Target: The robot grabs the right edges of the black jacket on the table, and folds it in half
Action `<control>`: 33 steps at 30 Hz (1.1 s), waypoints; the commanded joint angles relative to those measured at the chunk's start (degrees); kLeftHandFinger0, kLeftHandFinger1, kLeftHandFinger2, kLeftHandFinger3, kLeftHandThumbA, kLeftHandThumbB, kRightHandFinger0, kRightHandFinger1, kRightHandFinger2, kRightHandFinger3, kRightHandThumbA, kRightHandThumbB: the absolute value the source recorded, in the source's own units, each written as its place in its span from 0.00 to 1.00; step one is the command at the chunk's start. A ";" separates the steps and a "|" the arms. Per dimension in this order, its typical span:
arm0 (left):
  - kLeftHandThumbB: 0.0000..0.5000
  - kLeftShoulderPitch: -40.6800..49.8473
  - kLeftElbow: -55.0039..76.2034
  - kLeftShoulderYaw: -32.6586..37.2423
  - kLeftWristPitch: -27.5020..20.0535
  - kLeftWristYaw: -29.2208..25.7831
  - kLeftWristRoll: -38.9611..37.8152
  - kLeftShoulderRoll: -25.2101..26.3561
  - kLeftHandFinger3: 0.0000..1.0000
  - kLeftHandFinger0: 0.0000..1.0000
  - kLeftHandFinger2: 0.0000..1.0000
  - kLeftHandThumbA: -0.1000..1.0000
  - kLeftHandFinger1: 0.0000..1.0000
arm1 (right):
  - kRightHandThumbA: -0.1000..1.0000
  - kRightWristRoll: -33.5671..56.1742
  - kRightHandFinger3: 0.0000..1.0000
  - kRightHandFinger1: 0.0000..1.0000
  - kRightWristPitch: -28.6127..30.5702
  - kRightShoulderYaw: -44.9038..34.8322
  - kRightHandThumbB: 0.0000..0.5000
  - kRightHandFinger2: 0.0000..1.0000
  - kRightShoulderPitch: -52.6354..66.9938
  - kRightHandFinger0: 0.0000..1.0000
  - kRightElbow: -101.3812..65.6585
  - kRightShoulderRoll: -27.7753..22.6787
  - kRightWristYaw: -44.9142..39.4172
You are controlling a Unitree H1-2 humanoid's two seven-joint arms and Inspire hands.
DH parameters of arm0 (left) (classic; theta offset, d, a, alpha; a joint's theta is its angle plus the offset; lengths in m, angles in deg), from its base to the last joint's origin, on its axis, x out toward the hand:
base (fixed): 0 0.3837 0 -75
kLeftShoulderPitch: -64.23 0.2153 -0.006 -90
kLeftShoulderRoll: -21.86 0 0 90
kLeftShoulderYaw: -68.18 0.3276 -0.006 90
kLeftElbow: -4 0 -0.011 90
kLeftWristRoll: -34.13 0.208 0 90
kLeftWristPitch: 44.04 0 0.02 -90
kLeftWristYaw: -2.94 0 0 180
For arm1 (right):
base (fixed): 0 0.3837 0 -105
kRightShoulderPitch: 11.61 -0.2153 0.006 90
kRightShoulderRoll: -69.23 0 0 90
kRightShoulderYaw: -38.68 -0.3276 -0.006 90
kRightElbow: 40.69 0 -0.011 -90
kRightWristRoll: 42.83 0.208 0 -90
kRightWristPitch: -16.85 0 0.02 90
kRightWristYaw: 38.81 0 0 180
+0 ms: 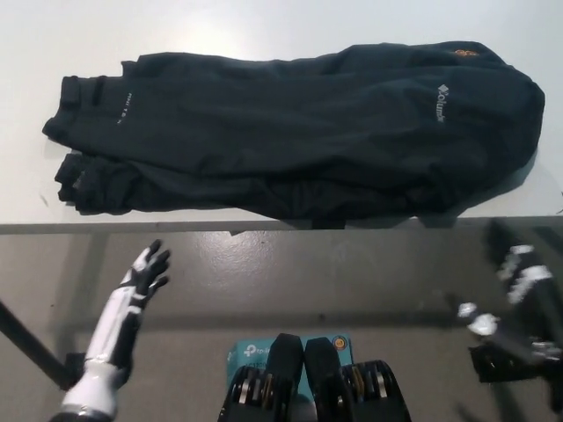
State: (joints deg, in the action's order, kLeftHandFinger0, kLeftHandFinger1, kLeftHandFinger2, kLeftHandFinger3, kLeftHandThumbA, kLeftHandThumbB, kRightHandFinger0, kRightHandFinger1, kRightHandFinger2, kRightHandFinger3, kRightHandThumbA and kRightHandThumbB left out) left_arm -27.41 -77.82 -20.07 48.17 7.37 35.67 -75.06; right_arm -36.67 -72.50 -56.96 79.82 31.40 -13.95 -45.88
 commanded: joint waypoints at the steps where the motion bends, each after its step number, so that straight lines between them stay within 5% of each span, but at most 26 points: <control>1: 0.34 -1.42 3.25 1.02 -0.61 0.60 -0.61 -1.45 1.00 1.00 1.00 1.00 1.00 | 0.89 4.92 1.00 1.00 4.09 -5.44 0.25 1.00 -0.16 1.00 -8.49 -0.87 2.87; 5: 0.35 -1.33 4.54 0.91 -0.47 1.13 -1.15 -1.79 1.00 1.00 1.00 1.00 1.00 | 1.00 6.26 1.00 1.00 0.99 -10.06 0.24 1.00 -3.50 1.00 -11.51 -3.48 3.76; 11: 0.35 0.72 5.35 1.14 -0.44 0.84 -1.16 -2.80 1.00 1.00 1.00 1.00 1.00 | 1.00 11.80 1.00 1.00 -7.31 -13.93 0.32 1.00 -8.32 1.00 -11.07 -5.51 5.44; 22: 0.37 2.55 3.14 0.64 -1.84 1.05 -1.75 -2.48 1.00 1.00 1.00 1.00 1.00 | 1.00 38.68 1.00 1.00 -25.34 -23.02 0.55 1.00 -31.27 1.00 15.68 -9.33 3.17; 33: 0.38 3.27 2.94 0.10 -3.04 0.75 -1.20 -1.96 1.00 1.00 1.00 1.00 1.00 | 1.00 28.63 1.00 1.00 -18.65 -22.09 0.57 1.00 -41.05 1.00 39.60 -10.19 1.58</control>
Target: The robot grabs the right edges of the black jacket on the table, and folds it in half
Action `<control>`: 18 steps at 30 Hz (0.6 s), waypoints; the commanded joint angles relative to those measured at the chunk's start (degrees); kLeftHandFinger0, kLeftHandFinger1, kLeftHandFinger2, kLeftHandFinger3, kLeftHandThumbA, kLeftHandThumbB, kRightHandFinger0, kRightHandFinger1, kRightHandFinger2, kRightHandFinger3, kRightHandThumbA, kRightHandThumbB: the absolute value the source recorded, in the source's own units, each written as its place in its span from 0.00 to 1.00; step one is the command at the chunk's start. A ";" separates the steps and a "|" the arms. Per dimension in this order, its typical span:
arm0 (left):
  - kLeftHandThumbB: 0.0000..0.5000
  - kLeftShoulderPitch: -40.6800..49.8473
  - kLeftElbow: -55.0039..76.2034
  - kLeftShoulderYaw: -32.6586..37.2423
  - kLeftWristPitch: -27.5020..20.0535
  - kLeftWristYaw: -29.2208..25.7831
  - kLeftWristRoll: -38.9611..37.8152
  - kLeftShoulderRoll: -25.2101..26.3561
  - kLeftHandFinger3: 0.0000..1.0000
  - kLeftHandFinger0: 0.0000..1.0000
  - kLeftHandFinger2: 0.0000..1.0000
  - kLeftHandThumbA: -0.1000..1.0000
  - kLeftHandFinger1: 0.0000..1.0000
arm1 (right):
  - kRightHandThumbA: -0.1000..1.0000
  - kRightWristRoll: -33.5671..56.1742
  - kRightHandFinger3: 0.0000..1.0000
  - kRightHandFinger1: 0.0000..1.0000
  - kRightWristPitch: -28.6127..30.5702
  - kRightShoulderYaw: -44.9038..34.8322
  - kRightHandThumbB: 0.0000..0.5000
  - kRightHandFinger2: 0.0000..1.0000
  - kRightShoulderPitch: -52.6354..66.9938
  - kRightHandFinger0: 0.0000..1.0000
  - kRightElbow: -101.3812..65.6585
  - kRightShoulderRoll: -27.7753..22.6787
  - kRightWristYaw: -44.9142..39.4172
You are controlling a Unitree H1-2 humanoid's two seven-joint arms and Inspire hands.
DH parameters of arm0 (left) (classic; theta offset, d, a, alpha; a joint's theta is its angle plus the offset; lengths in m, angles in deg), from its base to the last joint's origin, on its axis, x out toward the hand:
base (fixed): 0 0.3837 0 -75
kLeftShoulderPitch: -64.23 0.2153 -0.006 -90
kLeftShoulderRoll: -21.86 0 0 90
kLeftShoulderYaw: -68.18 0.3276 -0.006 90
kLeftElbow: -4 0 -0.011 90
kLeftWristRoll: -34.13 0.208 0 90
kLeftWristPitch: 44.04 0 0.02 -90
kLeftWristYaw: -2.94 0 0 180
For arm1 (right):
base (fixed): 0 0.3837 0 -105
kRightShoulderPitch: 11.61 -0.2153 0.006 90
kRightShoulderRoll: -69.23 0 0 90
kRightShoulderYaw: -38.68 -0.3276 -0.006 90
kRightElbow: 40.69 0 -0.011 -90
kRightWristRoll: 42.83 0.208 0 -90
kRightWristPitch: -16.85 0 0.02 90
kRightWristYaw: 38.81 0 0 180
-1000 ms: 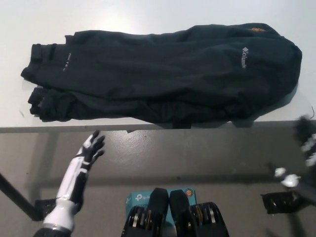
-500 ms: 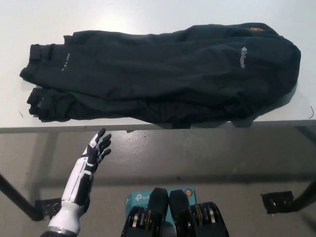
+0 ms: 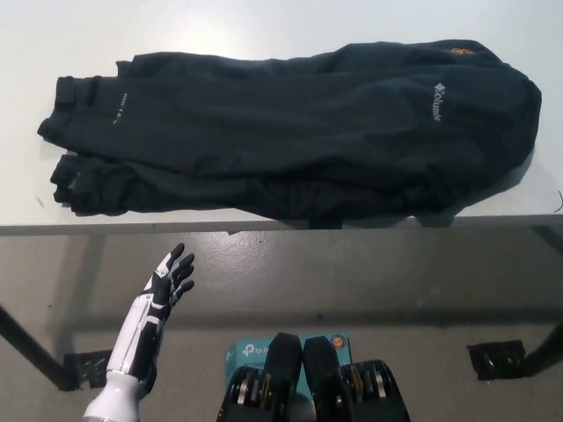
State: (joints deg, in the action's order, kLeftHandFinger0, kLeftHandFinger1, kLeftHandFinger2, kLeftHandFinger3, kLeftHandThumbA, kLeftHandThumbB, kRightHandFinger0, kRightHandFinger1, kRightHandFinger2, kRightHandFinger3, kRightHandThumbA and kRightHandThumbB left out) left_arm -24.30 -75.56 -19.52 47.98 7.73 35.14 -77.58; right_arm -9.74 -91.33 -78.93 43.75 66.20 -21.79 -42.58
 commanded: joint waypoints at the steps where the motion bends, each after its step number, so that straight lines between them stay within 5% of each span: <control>1: 0.40 0.03 0.74 -0.58 -2.71 0.38 -0.81 0.60 1.00 1.00 1.00 1.00 1.00 | 1.00 0.90 1.00 1.00 0.98 0.55 0.59 1.00 -5.30 1.00 6.33 -2.56 -2.36; 18: 0.35 0.45 2.37 -0.92 -2.70 0.54 -1.16 1.00 1.00 1.00 1.00 1.00 1.00 | 1.00 1.12 1.00 1.00 3.32 0.39 0.60 1.00 -7.33 1.00 15.57 0.19 -2.55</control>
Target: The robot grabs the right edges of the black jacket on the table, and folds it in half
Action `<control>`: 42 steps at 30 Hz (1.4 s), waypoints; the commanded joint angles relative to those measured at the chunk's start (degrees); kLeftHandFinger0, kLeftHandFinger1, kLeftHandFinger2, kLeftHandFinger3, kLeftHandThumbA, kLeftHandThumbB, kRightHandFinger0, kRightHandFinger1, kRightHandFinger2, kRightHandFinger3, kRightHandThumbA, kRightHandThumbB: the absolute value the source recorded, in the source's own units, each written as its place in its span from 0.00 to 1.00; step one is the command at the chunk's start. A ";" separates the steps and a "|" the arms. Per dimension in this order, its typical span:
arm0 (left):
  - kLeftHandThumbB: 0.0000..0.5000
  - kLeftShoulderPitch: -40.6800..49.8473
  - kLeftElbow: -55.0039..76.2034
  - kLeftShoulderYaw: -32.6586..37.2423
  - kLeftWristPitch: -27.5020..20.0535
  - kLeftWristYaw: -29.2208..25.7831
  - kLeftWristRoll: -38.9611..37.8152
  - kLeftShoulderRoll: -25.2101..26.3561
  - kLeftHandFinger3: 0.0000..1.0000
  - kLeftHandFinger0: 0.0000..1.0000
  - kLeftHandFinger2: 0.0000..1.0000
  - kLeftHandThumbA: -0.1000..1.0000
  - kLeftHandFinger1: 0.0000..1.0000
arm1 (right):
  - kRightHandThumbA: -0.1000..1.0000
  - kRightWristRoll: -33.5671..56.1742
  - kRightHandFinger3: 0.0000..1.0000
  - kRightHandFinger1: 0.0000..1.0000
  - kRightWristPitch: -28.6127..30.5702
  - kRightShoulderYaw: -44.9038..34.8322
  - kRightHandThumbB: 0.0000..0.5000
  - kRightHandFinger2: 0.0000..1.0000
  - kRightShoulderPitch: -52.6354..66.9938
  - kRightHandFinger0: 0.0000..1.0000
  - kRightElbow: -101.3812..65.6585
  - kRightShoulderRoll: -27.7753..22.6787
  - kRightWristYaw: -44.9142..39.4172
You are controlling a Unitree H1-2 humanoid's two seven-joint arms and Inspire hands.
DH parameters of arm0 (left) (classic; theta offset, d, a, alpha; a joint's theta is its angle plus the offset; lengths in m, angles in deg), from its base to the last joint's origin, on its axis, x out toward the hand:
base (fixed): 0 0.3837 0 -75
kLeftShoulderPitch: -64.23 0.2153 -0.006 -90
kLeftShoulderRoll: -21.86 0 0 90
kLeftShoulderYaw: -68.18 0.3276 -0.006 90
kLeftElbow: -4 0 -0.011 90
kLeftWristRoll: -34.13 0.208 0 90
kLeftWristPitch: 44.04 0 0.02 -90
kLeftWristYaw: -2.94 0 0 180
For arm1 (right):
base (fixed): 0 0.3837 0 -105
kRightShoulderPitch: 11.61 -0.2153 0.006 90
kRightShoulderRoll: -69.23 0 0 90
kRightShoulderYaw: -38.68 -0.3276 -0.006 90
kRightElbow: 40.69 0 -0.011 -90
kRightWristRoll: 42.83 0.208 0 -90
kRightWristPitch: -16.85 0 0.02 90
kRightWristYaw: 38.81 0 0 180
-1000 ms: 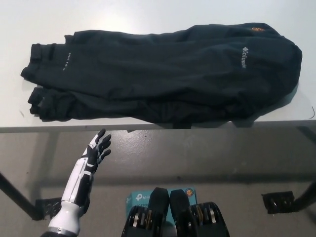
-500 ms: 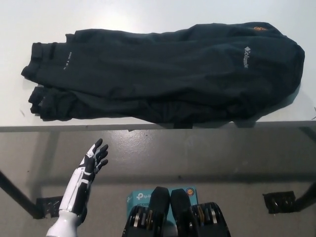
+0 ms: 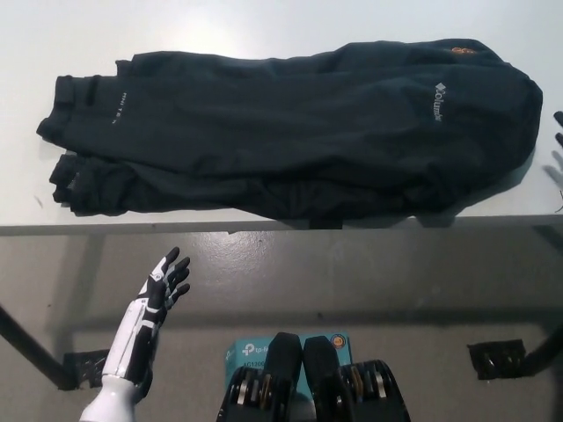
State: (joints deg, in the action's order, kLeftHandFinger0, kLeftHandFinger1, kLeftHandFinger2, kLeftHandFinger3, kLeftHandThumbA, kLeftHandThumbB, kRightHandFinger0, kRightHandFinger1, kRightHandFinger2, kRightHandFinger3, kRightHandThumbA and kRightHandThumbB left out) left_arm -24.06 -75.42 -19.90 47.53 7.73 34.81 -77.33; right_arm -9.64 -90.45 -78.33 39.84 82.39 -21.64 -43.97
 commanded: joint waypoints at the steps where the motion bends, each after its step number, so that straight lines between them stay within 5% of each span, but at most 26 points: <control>1: 0.35 0.21 2.28 -0.61 -2.35 0.51 -0.97 0.72 1.00 1.00 1.00 1.00 1.00 | 1.00 1.09 1.00 1.00 2.52 -0.27 0.60 1.00 -3.37 1.00 -0.44 0.14 -1.28; 10: 0.35 0.12 3.17 -0.95 -2.23 0.43 -1.02 0.78 1.00 1.00 1.00 1.00 1.00 | 1.00 1.94 1.00 1.00 3.14 -1.00 0.62 1.00 -3.76 1.00 3.54 0.46 -3.04; 14: 0.31 -0.03 3.09 -0.60 -1.69 0.24 0.02 0.81 1.00 1.00 1.00 1.00 1.00 | 1.00 2.32 1.00 1.00 3.47 -1.05 0.72 1.00 -3.82 1.00 5.06 1.08 -4.39; 25: 0.35 -0.04 2.97 -1.40 -3.31 0.36 -1.23 1.06 1.00 1.00 1.00 1.00 1.00 | 1.00 1.26 1.00 1.00 6.25 -0.11 0.62 1.00 -4.74 1.00 10.80 3.34 -7.07; 31: 0.35 -0.36 2.73 -1.56 -3.71 0.35 -1.38 0.79 1.00 1.00 1.00 1.00 1.00 | 1.00 1.36 1.00 1.00 7.75 0.01 0.68 1.00 -6.19 1.00 12.55 4.35 -7.64; 42: 0.37 -0.80 2.42 -1.86 -4.64 -0.06 -0.64 0.47 1.00 1.00 1.00 1.00 1.00 | 1.00 13.06 1.00 1.00 -0.70 -8.71 0.84 1.00 -10.49 1.00 14.00 7.83 -8.12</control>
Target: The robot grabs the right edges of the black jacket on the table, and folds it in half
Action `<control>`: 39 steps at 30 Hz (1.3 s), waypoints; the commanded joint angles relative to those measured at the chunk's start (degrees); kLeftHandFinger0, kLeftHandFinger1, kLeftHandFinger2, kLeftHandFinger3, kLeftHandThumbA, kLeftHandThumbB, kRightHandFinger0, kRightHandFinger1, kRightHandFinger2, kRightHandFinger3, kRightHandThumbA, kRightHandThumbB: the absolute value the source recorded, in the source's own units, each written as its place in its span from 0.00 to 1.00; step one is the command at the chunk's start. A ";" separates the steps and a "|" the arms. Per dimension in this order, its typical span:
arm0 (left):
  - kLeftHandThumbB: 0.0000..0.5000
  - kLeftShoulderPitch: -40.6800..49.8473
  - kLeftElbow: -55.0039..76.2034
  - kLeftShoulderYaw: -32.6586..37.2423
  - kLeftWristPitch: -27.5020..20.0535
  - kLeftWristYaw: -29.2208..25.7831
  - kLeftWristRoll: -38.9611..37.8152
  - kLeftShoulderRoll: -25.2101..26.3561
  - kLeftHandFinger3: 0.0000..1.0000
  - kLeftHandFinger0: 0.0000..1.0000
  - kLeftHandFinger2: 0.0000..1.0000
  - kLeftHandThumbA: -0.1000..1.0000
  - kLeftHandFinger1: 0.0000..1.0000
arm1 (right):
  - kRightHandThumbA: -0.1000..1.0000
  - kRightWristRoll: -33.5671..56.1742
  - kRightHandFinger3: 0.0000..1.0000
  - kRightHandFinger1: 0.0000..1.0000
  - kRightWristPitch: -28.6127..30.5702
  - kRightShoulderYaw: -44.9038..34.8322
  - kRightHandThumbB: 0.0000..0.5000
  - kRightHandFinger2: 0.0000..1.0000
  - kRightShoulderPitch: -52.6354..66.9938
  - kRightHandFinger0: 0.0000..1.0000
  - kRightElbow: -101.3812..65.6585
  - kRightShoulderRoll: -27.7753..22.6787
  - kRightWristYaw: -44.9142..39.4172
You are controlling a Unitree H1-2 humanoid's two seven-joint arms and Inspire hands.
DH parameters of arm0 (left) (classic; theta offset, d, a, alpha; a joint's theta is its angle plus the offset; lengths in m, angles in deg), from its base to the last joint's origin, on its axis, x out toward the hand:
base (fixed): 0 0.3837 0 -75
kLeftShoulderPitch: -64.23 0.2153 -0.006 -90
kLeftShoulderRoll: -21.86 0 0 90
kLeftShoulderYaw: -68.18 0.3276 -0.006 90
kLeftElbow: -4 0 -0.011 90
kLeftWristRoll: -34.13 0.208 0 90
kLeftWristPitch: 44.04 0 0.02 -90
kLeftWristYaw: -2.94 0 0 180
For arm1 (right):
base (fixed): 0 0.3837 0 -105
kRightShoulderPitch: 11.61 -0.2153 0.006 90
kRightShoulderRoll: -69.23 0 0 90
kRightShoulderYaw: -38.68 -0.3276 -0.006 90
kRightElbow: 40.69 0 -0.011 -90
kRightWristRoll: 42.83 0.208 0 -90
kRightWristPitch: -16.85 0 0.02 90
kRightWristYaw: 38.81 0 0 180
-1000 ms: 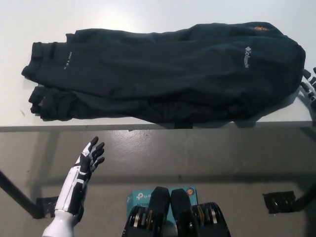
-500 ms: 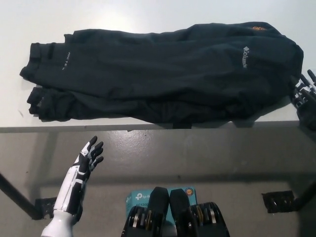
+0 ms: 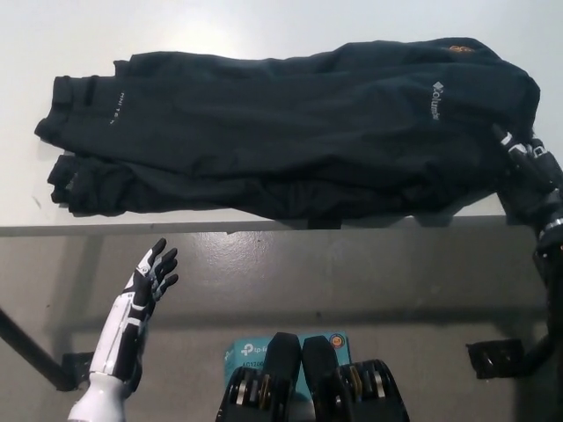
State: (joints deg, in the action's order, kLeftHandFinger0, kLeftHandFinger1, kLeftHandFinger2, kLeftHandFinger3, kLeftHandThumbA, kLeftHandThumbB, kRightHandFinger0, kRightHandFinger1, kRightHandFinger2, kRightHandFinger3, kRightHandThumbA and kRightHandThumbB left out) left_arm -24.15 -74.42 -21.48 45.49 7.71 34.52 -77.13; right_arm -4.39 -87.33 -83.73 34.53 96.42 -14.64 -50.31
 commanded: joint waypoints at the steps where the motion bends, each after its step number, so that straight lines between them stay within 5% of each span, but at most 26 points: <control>1: 0.37 -0.73 1.51 -0.30 -2.52 -0.02 -0.42 0.22 1.00 1.00 1.00 1.00 1.00 | 1.00 8.85 1.00 1.00 -4.66 -4.49 0.83 1.00 -5.77 1.00 0.77 0.94 -1.90; 5: 0.39 -0.92 1.61 -0.47 -1.90 0.22 -0.83 0.35 1.00 1.00 1.00 1.00 1.00 | 0.93 10.13 1.00 1.00 -6.48 -7.50 0.91 1.00 -7.09 1.00 0.22 2.16 1.82; 6: 0.39 -0.99 1.74 -0.49 -1.65 0.19 -0.76 0.33 1.00 1.00 1.00 1.00 1.00 | 0.89 8.75 1.00 0.82 -5.87 -7.18 0.90 1.00 -7.49 0.78 0.22 2.37 3.68; 7: 0.39 -1.04 1.72 -0.49 -1.69 0.14 -0.62 0.32 1.00 1.00 1.00 1.00 1.00 | 0.89 7.36 1.00 0.80 -5.41 -6.47 0.91 0.98 -7.47 0.70 -0.14 2.39 4.77; 8: 0.39 -1.21 1.56 -0.47 -1.77 0.12 -0.43 0.34 1.00 1.00 1.00 1.00 1.00 | 0.71 5.02 0.85 0.42 -2.69 -6.98 0.90 0.56 -8.37 0.24 -0.18 2.94 11.59; 9: 0.39 -1.37 1.53 -0.45 -1.86 0.20 -0.60 0.28 1.00 1.00 1.00 1.00 1.00 | 0.52 4.32 0.43 0.18 -0.66 -7.68 0.78 0.37 -9.52 0.01 1.39 2.73 14.94; 10: 0.38 -1.36 1.51 -0.48 -2.12 0.18 -0.55 0.33 1.00 1.00 1.00 1.00 1.00 | 0.36 4.27 0.30 0.07 0.90 -8.13 0.64 0.33 -10.14 0.00 2.24 2.72 15.85; 11: 0.37 -1.37 1.64 -0.54 -2.08 0.25 -0.71 0.38 1.00 1.00 1.00 1.00 1.00 | 0.11 4.90 0.37 0.01 1.05 -8.84 0.49 0.39 -10.66 0.00 2.47 2.83 17.03; 12: 0.37 -1.49 1.69 -0.56 -2.01 0.27 -0.72 0.42 1.00 1.00 1.00 1.00 1.00 | 0.09 5.03 0.38 0.01 1.11 -8.92 0.47 0.42 -10.79 0.00 2.55 2.82 17.26; 13: 0.37 -1.63 1.76 -0.61 -1.93 0.15 -0.59 0.38 1.00 1.00 1.00 1.00 1.00 | 0.01 4.96 0.56 0.00 1.50 -9.16 0.37 0.45 -11.18 0.00 2.02 3.06 18.43; 15: 0.37 -1.89 1.76 -0.73 -1.45 0.08 -0.62 0.38 1.00 1.00 1.00 0.99 1.00 | 0.00 4.88 0.70 0.01 1.99 -9.23 0.24 0.48 -11.20 0.00 0.36 3.44 19.16; 17: 0.37 -2.14 1.59 -0.76 -1.69 0.24 -0.69 0.50 1.00 1.00 1.00 0.99 1.00 | 0.00 4.73 1.00 0.05 2.05 -9.00 0.18 0.53 -11.10 0.00 -0.71 3.58 19.53; 30: 0.36 -3.29 1.03 -0.95 -1.15 0.36 -0.35 0.87 1.00 1.00 1.00 1.00 1.00 | 0.00 1.21 1.00 0.17 5.19 -5.49 0.05 0.64 -9.93 0.00 -5.99 1.55 20.07; 35: 0.36 -3.67 1.03 -0.84 -0.94 0.43 -0.32 0.79 1.00 1.00 1.00 1.00 1.00 | 0.00 1.78 1.00 0.10 5.81 -5.98 0.09 0.62 -10.13 0.00 -8.91 0.34 20.16; 36: 0.38 -3.71 1.01 -0.84 -0.69 0.47 -0.41 0.79 1.00 1.00 1.00 1.00 1.00 | 0.00 0.72 0.73 0.08 6.04 -5.04 0.06 0.58 -10.26 0.00 -8.82 -0.62 19.42; 37: 0.40 -3.69 1.05 -0.84 -0.62 0.46 -0.37 0.80 1.00 1.00 1.00 1.00 1.00 | 0.00 0.83 0.66 0.09 5.80 -5.07 0.09 0.58 -10.39 0.00 -8.95 -0.80 19.56; 38: 0.40 -3.64 1.08 -0.83 -0.67 0.43 -0.28 0.79 1.00 1.00 1.00 1.00 1.00 | 0.00 1.32 0.74 0.10 5.35 -5.54 0.08 0.57 -11.23 0.00 -8.77 -1.53 20.17; 39: 0.39 -3.64 1.08 -0.82 -0.74 0.43 -0.28 0.79 1.00 1.00 1.00 1.00 1.00 | 0.00 1.50 0.96 0.12 5.33 -5.67 0.10 0.57 -11.49 0.00 -8.63 -1.74 20.36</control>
State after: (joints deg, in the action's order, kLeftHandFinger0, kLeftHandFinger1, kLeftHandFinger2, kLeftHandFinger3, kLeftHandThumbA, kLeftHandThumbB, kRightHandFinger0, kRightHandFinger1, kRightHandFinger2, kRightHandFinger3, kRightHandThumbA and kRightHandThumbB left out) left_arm -26.71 -74.45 -22.27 45.50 7.73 34.54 -77.08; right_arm -2.83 -85.01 -89.68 27.11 90.73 -12.96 -30.07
